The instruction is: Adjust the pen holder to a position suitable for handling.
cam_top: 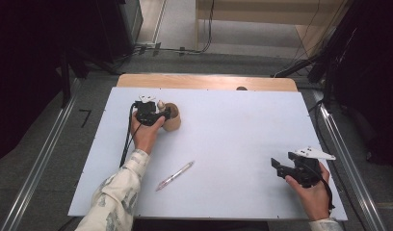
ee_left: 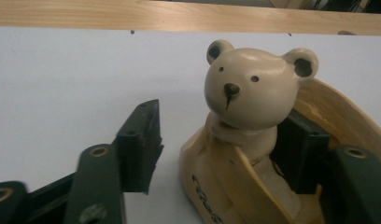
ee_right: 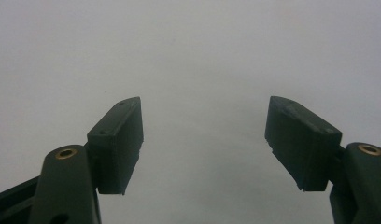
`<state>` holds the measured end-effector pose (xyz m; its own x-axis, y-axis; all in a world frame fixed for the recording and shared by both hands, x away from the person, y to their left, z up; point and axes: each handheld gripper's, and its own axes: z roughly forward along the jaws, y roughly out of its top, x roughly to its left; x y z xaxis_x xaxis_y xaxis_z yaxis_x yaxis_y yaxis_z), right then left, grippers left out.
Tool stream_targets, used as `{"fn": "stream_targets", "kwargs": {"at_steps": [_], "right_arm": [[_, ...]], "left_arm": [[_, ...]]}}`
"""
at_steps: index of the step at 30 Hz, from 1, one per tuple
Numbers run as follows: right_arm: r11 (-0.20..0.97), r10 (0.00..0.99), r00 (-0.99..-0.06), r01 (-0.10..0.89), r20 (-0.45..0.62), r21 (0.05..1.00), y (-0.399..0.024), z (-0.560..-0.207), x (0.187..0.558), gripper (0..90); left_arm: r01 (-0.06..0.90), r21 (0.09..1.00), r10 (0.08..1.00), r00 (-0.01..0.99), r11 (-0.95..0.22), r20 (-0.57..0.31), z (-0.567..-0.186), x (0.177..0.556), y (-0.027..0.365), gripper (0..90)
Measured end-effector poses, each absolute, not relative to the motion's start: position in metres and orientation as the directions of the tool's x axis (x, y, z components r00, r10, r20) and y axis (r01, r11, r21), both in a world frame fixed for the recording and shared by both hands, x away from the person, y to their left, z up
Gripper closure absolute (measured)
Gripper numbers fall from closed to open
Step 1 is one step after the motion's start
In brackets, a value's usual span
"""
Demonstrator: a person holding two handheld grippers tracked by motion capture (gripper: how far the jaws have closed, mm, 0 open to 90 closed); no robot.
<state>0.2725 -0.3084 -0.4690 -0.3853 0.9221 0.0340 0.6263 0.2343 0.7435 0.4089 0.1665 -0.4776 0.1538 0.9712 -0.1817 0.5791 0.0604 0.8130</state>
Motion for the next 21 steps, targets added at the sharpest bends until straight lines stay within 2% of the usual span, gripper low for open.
{"fn": "stream_targets", "kwargs": {"at_steps": [7, 11, 21], "right_arm": [[0.233, 0.922, -0.385, 0.625, 0.034, 0.745, -0.3090, -0.4690, 0.2724, 26.9], [0.235, 0.922, -0.386, 0.626, 0.034, 0.744, -0.3088, -0.4693, 0.2723, 27.0], [0.232, 0.924, -0.381, 0.632, 0.035, 0.740, -0.3086, -0.4698, 0.2728, 27.0]], "left_arm": [[0.589, 0.807, 0.969, 0.168, 0.048, -0.181, -0.4795, 0.4131, 0.1620, 55.2], [0.587, 0.808, 0.966, 0.178, 0.049, -0.189, -0.4799, 0.4131, 0.1625, 59.2], [0.571, 0.821, 0.978, 0.177, -0.009, -0.112, -0.4786, 0.4103, 0.1616, 64.3]]}}
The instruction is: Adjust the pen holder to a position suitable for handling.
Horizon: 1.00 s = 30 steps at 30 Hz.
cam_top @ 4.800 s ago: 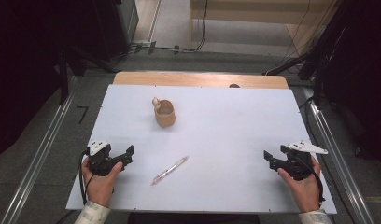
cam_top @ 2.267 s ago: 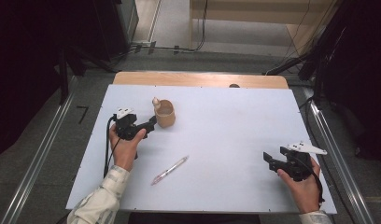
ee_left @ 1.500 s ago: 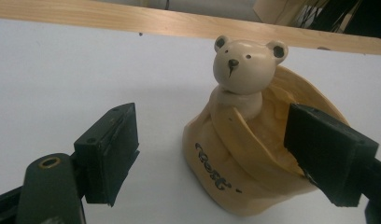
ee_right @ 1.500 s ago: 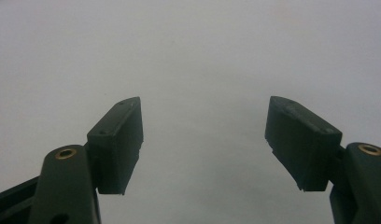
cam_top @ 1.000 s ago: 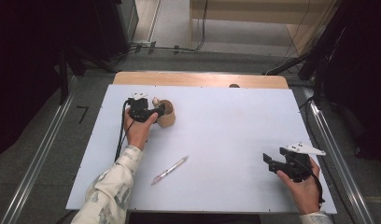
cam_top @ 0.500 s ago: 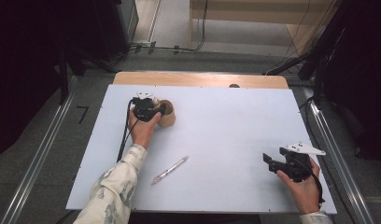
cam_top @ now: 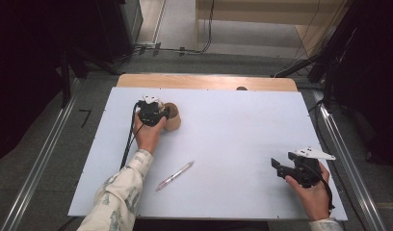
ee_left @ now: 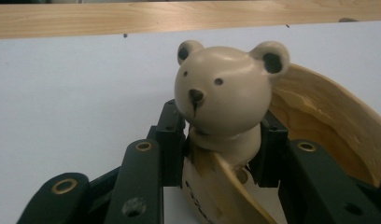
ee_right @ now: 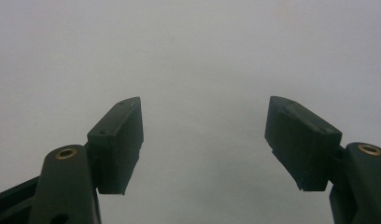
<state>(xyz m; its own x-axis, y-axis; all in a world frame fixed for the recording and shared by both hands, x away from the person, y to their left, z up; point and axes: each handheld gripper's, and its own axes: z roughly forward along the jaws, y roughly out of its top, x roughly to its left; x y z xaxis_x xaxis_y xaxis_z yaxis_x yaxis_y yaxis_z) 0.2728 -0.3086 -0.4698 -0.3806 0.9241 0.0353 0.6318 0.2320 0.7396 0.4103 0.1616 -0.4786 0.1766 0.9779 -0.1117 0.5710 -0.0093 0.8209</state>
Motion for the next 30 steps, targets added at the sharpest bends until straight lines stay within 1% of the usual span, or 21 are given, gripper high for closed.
{"fn": "stream_targets", "kwargs": {"at_steps": [5, 12, 22, 27, 30], "right_arm": [[0.232, 0.923, -0.382, 0.630, 0.036, 0.741, -0.309, -0.470, 0.272, 26.9], [0.236, 0.922, -0.385, 0.629, 0.033, 0.740, -0.309, -0.470, 0.273, 26.9], [0.233, 0.924, -0.382, 0.634, 0.036, 0.738, -0.308, -0.470, 0.273, 27.0], [0.233, 0.924, -0.381, 0.633, 0.035, 0.738, -0.308, -0.470, 0.273, 27.0], [0.234, 0.924, -0.381, 0.633, 0.034, 0.738, -0.308, -0.470, 0.273, 26.9]], "left_arm": [[0.572, 0.820, 0.979, 0.165, 0.003, -0.119, -0.478, 0.410, 0.165, 66.9], [0.556, 0.828, 0.983, 0.179, -0.070, -0.037, -0.477, 0.407, 0.157, 67.0], [0.566, 0.820, 0.982, 0.189, -0.089, -0.024, -0.472, 0.400, 0.160, 67.1], [0.563, 0.822, 0.978, 0.205, -0.086, -0.038, -0.465, 0.392, 0.159, 67.1], [0.581, 0.808, 0.975, 0.219, -0.102, -0.035, -0.465, 0.383, 0.157, 67.1]]}}
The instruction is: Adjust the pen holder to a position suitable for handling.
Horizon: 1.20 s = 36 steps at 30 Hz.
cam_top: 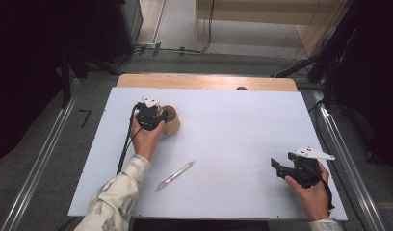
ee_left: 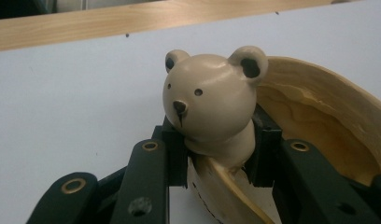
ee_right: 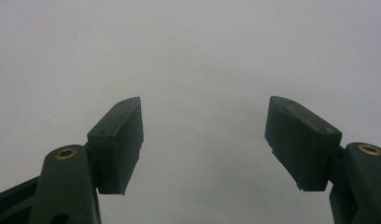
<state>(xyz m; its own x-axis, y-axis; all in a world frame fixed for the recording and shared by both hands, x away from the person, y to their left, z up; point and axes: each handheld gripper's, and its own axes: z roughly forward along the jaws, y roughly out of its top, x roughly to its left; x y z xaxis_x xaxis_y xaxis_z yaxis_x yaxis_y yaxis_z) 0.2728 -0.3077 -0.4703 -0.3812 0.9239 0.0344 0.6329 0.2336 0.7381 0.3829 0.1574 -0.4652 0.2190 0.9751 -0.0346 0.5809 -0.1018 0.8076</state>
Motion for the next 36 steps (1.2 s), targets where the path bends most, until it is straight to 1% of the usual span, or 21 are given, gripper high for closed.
{"fn": "stream_targets", "kwargs": {"at_steps": [5, 13, 18, 21, 28, 30, 36], "right_arm": [[0.236, 0.923, -0.384, 0.632, 0.033, 0.738, -0.307, -0.470, 0.273, 26.9], [0.239, 0.923, -0.384, 0.634, 0.031, 0.735, -0.306, -0.471, 0.274, 26.9], [0.241, 0.923, -0.384, 0.633, 0.028, 0.736, -0.306, -0.471, 0.274, 26.9], [0.241, 0.923, -0.383, 0.634, 0.028, 0.735, -0.306, -0.471, 0.274, 26.9], [0.241, 0.924, -0.382, 0.636, 0.028, 0.733, -0.306, -0.471, 0.274, 27.0], [0.240, 0.924, -0.382, 0.638, 0.030, 0.732, -0.306, -0.472, 0.274, 26.9], [0.241, 0.924, -0.382, 0.638, 0.029, 0.732, -0.305, -0.472, 0.274, 27.0]], "left_arm": [[0.586, 0.804, 0.971, 0.236, -0.104, -0.047, -0.469, 0.373, 0.158, 67.1], [0.585, 0.801, 0.963, 0.265, -0.126, -0.042, -0.465, 0.361, 0.154, 67.1], [0.574, 0.801, 0.953, 0.301, -0.171, -0.013, -0.462, 0.354, 0.146, 67.1], [0.570, 0.798, 0.949, 0.316, -0.199, 0.011, -0.462, 0.354, 0.145, 67.1], [0.568, 0.787, 0.932, 0.362, -0.239, 0.022, -0.466, 0.357, 0.149, 67.1], [0.565, 0.790, 0.925, 0.380, -0.239, 0.008, -0.468, 0.359, 0.149, 67.1], [0.553, 0.793, 0.912, 0.411, -0.256, 0.007, -0.472, 0.364, 0.151, 67.1]]}}
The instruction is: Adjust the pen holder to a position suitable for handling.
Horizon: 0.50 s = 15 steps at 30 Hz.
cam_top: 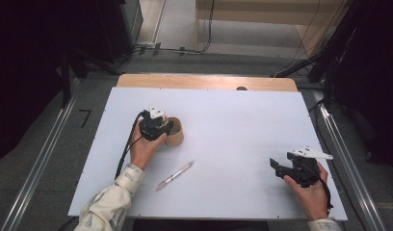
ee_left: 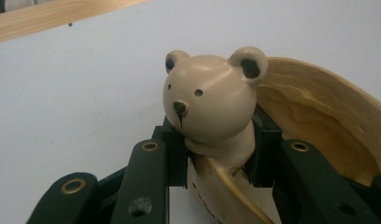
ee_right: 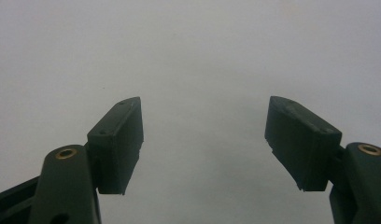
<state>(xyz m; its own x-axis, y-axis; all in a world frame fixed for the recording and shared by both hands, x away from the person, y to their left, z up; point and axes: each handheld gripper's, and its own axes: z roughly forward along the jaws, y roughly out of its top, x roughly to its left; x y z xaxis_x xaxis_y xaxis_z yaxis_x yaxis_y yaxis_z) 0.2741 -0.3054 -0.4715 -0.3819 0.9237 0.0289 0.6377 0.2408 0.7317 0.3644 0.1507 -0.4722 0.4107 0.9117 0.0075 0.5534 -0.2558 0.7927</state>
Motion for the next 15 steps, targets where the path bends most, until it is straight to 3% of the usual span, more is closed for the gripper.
{"fn": "stream_targets", "kwargs": {"at_steps": [15], "right_arm": [[0.239, 0.924, -0.381, 0.639, 0.030, 0.731, -0.3057, -0.4717, 0.2743, 27.0]], "left_arm": [[0.551, 0.783, 0.901, 0.432, -0.287, 0.026, -0.4700, 0.3685, 0.1491, 67.0]]}}
